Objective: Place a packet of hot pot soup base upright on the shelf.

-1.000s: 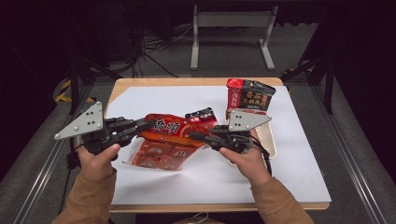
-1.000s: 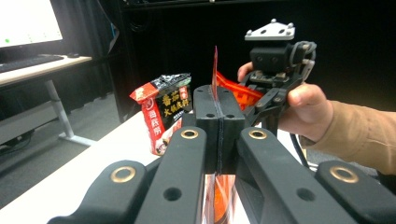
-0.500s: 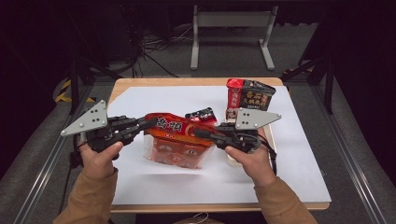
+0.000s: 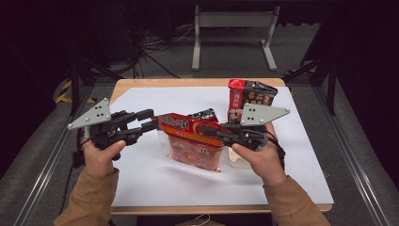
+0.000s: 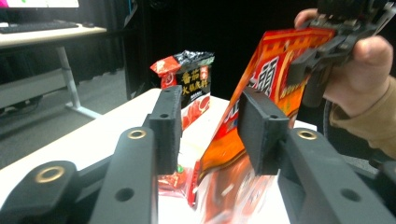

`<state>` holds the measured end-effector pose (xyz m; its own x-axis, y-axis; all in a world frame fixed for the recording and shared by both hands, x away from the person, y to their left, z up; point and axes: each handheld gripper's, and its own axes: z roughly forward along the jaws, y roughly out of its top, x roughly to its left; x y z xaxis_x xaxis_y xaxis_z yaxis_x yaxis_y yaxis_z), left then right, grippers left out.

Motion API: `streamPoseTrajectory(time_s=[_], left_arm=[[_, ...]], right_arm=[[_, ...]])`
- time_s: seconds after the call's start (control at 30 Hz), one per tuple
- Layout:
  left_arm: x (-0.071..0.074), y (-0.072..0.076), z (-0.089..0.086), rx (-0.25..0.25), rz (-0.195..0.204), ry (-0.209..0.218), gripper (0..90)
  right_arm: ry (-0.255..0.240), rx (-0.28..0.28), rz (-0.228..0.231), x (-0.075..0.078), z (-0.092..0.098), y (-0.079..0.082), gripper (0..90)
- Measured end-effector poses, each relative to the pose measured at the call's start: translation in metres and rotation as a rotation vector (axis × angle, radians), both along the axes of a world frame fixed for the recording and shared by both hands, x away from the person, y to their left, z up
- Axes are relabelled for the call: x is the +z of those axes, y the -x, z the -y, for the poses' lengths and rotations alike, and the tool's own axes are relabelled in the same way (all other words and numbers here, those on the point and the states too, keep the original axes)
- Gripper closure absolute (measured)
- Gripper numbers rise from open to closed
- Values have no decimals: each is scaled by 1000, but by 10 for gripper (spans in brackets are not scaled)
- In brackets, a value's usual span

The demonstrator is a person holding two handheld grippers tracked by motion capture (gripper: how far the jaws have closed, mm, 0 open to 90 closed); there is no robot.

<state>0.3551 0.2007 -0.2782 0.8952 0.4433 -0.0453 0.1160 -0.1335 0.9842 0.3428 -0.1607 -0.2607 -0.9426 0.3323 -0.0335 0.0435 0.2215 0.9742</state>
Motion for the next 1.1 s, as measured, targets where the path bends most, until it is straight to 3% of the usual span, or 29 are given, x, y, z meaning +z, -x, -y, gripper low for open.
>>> streamPoseTrajectory(time_s=[0.3,1.1], left_arm=[[-5,-6,-2,38,-7,-27,479],[-26,-27,-8,97,-65,-69,434]], right_arm=[[8,-46,-3,25,13,0,900],[-26,-137,-17,75,53,-11,899]])
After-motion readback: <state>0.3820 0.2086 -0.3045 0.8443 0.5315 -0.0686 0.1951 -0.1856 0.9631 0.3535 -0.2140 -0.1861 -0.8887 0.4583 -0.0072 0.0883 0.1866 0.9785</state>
